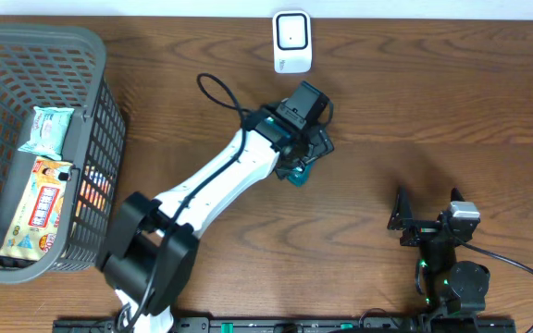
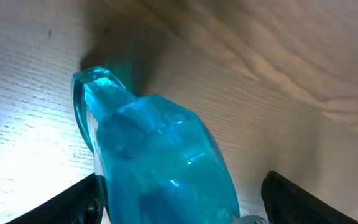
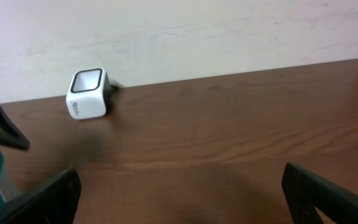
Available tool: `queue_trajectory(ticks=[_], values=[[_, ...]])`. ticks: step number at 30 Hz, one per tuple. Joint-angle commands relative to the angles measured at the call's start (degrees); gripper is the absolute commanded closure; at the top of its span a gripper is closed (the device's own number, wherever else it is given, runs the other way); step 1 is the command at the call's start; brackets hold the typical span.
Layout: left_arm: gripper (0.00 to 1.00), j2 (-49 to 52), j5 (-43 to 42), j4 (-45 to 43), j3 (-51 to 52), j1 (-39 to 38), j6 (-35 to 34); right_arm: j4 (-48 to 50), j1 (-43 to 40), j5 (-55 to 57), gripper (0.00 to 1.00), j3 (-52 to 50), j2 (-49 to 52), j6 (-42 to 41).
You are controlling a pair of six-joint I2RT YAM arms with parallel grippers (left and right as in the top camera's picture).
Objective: Scan the item barcode
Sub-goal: 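Carry the bottle to the table center and set it upright, then release the bottle and move the left gripper back into the basket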
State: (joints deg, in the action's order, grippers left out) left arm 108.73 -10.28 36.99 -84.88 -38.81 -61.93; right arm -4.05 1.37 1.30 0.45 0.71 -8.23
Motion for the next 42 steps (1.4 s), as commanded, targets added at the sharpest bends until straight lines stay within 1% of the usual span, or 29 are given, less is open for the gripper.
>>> queue_trajectory(ticks=[1, 3, 6, 11, 16, 26, 29, 32, 36, 38, 40, 42], values=[[0.3, 1.42, 0.52, -0.46, -0.39, 0.2, -3.58, -0.07, -0.2, 0.5, 0.01, -0.13, -0.31, 0.81], [0.29, 1.79, 0.04, -0.46, -0.39, 0.2, -4.85, -0.07, -0.2, 0.5, 0.01, -0.13, -0.31, 0.81], [0.16, 1.62, -1.84, -0.96, -0.39, 0.22, -4.83, -0.09, -0.2, 0.5, 0.01, -0.13, -0.31, 0.81], [0.01, 0.2, -2.99, -0.66, -0.42, 0.22, -4.59, -0.07, -0.2, 0.52, 0.01, -0.13, -0.31, 0.81], [0.02, -1.92, -3.82, 0.22, -0.42, 0.22, -3.87, -0.07, -0.2, 0.5, 0.01, -0.13, -0.31, 0.81], [0.02, -8.33, -3.32, 0.46, -0.42, 0.26, 0.11, -0.07, -0.2, 0.5, 0.01, -0.13, -0.31, 0.81], [0.02, -9.86, -2.93, 2.95, -0.42, 0.26, 0.39, -0.07, -0.2, 0.5, 0.01, -0.13, -0.31, 0.81], [0.02, -12.22, -2.08, 8.59, -0.42, 0.26, 0.39, -0.07, -0.2, 0.5, 0.01, -0.13, -0.31, 0.81], [0.02, -17.73, 4.81, 14.8, -0.44, 0.39, 1.92, -0.09, -0.2, 0.5, 0.01, -0.13, -0.31, 0.81], [0.02, -21.62, 7.82, 14.99, -0.94, 1.05, 5.79, -0.09, -0.2, 0.5, 0.01, -0.13, -0.31, 0.81], [0.02, -25.53, 11.93, 15.04, -2.75, 2.29, 11.65, -0.07, -0.2, 0.5, 0.01, -0.13, -0.31, 0.81], [0.02, -29.46, 19.04, 15.02, -4.94, 4.13, 16.61, -0.09, -0.2, 0.5, 0.01, -0.13, -0.31, 0.81]])
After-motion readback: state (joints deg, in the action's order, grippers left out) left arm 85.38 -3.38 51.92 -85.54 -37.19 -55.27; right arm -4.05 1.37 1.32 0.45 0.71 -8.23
